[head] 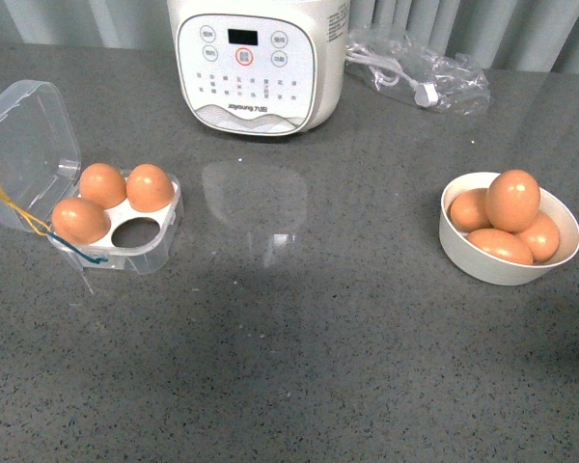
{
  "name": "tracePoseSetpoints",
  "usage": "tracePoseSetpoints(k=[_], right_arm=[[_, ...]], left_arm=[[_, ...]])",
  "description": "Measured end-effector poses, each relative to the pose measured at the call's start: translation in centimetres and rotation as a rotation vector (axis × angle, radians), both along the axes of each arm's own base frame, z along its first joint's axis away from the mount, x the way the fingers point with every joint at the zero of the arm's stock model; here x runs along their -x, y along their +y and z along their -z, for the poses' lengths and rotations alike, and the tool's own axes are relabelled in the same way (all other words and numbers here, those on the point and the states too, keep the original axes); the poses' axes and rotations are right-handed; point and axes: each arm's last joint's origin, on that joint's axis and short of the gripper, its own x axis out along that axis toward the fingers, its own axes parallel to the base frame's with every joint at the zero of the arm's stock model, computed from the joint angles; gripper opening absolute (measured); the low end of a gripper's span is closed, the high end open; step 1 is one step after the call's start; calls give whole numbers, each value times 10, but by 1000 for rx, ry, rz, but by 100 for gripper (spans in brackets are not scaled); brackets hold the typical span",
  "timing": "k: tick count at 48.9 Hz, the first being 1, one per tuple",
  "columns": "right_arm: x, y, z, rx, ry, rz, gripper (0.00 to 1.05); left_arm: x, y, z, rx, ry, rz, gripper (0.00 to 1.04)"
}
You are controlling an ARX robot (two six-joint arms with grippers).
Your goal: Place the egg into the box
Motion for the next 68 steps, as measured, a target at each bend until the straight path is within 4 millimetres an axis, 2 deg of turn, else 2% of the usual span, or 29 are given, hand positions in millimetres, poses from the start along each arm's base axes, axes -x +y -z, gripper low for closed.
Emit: tracePoseSetpoints(k=[49, 52, 54, 60, 64, 68], right_arm=[[0, 0, 0, 0, 0, 1, 97], [-1, 0, 1, 58, 27, 53, 97], [-4, 2, 1, 152, 98, 92, 97], [-27, 12, -16, 223, 310, -18, 97], [-56, 20, -30, 235, 455, -94, 97], [-80, 24, -36, 203, 536, -120, 97]], left_arm=[[0, 0, 0, 0, 0, 0, 98], [0, 0, 0, 0, 0, 0, 98], [0, 0, 0, 0, 0, -1, 98], [0, 0, 0, 0, 0, 0, 98], [0, 0, 0, 0, 0, 0, 98], [0, 0, 0, 0, 0, 0, 98]])
